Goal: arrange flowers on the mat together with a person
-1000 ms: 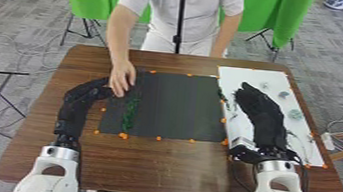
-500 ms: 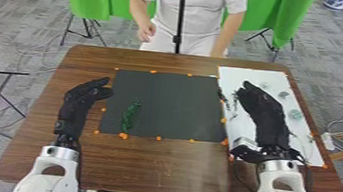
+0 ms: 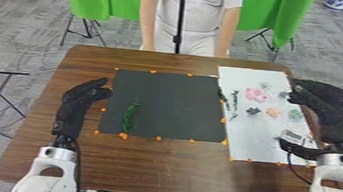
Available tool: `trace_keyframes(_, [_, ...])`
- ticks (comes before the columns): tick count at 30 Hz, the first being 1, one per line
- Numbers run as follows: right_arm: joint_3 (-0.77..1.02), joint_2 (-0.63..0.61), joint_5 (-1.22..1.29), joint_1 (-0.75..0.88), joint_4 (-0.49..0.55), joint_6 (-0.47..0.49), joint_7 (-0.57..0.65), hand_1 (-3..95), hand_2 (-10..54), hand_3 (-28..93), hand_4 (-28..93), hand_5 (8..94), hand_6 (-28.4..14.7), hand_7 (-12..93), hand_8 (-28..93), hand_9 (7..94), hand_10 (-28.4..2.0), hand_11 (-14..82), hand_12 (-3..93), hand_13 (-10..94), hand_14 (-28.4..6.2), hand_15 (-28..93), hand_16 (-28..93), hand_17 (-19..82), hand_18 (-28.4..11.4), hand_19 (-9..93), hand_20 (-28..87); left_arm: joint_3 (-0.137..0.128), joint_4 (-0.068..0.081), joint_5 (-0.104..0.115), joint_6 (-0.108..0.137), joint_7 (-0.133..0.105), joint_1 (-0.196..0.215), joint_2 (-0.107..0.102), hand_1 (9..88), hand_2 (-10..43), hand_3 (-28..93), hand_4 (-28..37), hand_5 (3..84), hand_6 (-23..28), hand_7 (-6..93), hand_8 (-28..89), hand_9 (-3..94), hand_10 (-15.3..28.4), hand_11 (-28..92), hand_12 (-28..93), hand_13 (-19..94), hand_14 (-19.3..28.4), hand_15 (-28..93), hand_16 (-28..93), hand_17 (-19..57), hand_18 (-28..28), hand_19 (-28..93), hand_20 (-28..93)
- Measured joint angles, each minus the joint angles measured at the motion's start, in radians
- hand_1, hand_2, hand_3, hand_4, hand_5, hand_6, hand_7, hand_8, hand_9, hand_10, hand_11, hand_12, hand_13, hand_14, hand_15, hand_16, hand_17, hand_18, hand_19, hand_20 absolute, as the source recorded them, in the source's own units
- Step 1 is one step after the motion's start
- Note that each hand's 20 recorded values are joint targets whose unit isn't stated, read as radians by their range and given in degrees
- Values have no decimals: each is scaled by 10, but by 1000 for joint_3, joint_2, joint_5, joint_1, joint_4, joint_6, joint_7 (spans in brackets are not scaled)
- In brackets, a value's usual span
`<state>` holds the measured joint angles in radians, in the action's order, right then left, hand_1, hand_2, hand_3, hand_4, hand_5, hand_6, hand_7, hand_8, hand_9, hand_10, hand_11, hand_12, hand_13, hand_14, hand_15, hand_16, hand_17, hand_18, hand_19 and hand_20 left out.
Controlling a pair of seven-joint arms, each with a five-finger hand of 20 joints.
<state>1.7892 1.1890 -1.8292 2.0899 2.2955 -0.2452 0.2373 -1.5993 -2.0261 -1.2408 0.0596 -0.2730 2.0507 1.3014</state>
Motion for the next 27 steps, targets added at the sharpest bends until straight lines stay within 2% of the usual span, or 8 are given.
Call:
trace_keyframes(2, [35,-12,-95,10,7,49,98,388,-95,506,-283,634,-4,173,-72,694,-122,230,247,651,-113,336,304,306,-141,333,434,-6,-2,-3,-3,4,2,4,301,-26,642,-156,505,43,157,-52,505,142,228,165,411,189,234,21,102,134,113,221])
trace_keyframes(4, [63,-26,-173,24,4,138,165,400,-95,515,-283,653,0,181,-72,711,-116,245,250,664,-108,364,309,312,-142,357,439,-10,-5,-7,-6,7,5,7,301,-26,642,-156,505,43,156,-53,504,142,229,165,411,189,234,22,102,134,113,221])
trace_keyframes(8, [77,-66,-344,64,-17,271,227,430,-95,490,-283,662,4,185,-73,722,-112,252,251,675,-106,384,309,316,-146,384,437,-16,-9,-11,-8,10,10,11,302,-27,642,-157,504,44,157,-53,504,142,229,164,411,188,233,22,102,134,113,221])
trace_keyframes(11, [68,-96,-499,91,-48,276,240,408,-95,531,-283,663,4,185,-74,722,-112,253,253,676,-104,385,308,316,-146,388,429,-16,-10,-12,-9,11,12,11,302,-26,642,-157,504,43,158,-53,504,142,229,164,411,188,232,21,102,134,113,222])
trace_keyframes(18, [32,-127,-811,89,-124,274,259,424,-95,531,-283,664,6,190,-75,725,-108,257,251,681,-101,392,309,321,-146,398,428,-17,-10,-15,-15,13,12,12,302,-26,642,-157,503,44,159,-54,504,142,229,163,412,187,231,22,102,134,113,221])
trace_keyframes(27, [-31,-143,-797,31,-221,269,272,398,-95,577,-283,672,6,188,-76,729,-104,251,247,702,-88,375,328,321,-147,390,431,-17,-10,-20,-27,20,12,18,302,-26,642,-156,503,45,159,-53,501,142,231,164,410,188,233,22,102,134,113,221])
